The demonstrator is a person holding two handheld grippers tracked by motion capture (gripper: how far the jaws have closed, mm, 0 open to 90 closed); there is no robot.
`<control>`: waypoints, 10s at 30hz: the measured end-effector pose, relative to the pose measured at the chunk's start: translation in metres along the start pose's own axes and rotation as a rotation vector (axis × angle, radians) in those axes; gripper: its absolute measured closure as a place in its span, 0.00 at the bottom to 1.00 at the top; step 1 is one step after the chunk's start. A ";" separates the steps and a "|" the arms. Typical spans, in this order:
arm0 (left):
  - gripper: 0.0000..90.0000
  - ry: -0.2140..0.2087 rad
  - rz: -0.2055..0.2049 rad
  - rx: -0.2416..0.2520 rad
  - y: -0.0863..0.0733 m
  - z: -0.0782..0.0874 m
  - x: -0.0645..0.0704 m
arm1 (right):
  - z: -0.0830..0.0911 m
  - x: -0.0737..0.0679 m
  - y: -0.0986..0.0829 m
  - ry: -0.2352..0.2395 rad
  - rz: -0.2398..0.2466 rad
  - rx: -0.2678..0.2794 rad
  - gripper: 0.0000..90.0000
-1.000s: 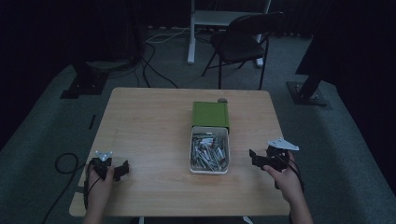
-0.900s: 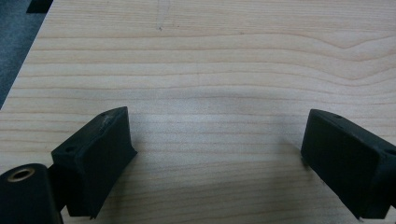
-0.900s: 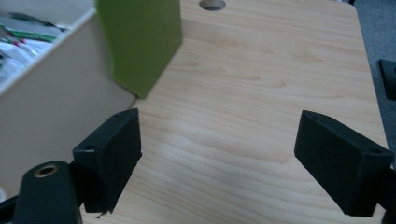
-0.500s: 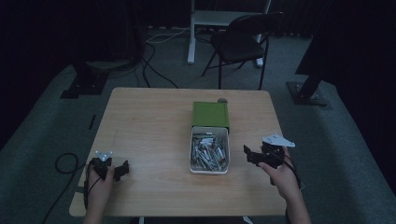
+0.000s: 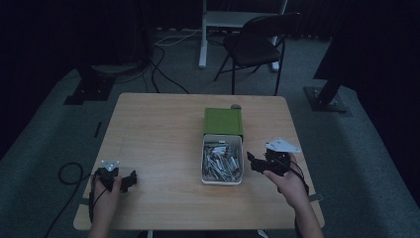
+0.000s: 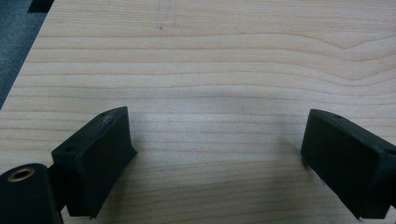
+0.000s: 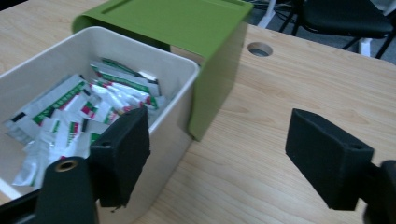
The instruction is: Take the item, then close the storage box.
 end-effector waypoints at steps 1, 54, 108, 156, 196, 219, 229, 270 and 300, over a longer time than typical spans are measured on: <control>0.11 0.000 0.000 0.000 0.000 0.000 0.000 | 0.000 -0.002 0.001 0.003 -0.001 0.003 0.25; 0.11 0.000 0.000 0.002 0.000 0.000 0.000 | -0.022 -0.093 -0.038 0.043 0.287 -0.056 0.79; 0.11 0.000 0.000 0.001 0.000 0.000 0.000 | 0.004 -0.082 0.018 0.121 0.086 0.021 1.00; 0.11 0.000 0.000 0.001 0.000 0.000 0.000 | 0.033 0.067 -0.003 -0.125 -0.106 0.074 1.00; 0.11 0.000 0.001 0.003 0.000 0.000 0.000 | -0.012 0.091 -0.101 -0.210 -0.104 -0.133 1.00; 0.11 0.000 0.000 0.000 0.000 0.000 0.000 | -0.037 0.058 -0.127 -0.108 -0.070 -0.214 0.99; 0.11 0.000 0.000 0.000 0.000 0.000 0.000 | -0.032 0.057 -0.120 -0.034 -0.094 -0.182 0.74; 0.11 0.000 0.000 0.001 0.000 0.000 0.000 | -0.025 -0.016 -0.118 0.403 0.132 -0.089 0.17; 0.11 -0.056 -0.112 -0.003 0.001 -0.001 0.013 | -0.031 -0.032 -0.132 0.441 0.319 -0.142 0.14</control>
Point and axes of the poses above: each handheld gripper's, and its own axes: z roughly backward along the jaws, y roughly out of its top, x roughly to its right, the point moved 9 cm from there along -z, roughly forward along the jaws, and after that the axes turned 8 degrees about -y, right-handed, at the moved point
